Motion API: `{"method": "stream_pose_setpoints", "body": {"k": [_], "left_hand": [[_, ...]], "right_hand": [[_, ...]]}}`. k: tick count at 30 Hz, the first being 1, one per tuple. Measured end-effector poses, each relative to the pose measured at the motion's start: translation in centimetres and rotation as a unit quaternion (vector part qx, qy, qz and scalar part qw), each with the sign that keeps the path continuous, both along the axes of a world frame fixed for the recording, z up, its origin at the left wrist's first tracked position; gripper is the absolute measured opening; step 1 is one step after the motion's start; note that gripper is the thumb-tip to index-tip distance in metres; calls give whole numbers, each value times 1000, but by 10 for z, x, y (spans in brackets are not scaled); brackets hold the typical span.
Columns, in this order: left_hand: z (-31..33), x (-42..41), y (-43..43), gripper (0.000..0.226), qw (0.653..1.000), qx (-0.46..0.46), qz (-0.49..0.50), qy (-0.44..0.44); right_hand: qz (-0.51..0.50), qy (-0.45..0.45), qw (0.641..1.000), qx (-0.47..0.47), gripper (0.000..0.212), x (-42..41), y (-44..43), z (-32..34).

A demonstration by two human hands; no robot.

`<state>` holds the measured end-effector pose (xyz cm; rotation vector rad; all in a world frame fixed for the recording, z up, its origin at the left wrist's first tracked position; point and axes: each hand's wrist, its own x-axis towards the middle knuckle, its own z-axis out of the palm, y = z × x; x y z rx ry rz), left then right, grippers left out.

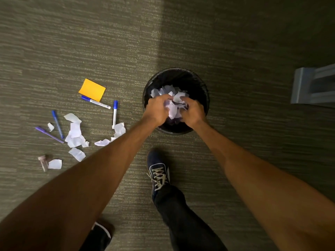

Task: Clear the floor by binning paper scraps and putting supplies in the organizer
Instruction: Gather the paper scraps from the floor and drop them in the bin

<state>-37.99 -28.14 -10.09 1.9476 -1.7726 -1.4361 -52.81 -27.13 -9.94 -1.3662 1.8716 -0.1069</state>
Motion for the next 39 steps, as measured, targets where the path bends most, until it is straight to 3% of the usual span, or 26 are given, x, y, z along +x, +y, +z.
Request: {"method": "stream_pose_setpoints", "body": {"k": [5,11,15,21,29,33,39], "left_hand": [[0,2,2,49,1000,11,-13,-13],[48,15,12,46,998,-62,8,27],[89,33,29,42,989,-144,38,-21],[120,73,82,55,981,-151,90,-77],[109,163,182,80,978,-64,139,-144],[75,212,224,101,972,15,152,-179],[-20,270,279,121,959,69,223,-162]], "right_hand": [[60,28,997,-32,42,0,1,5],[26,-2,997,-78,46,11,2,41],[34,4,989,-143,46,27,11,73],[88,-11,975,-203,36,70,35,119],[176,-54,978,-98,49,147,96,120],[234,-38,971,-17,71,178,122,80],[307,28,947,86,114,209,149,-25]]}}
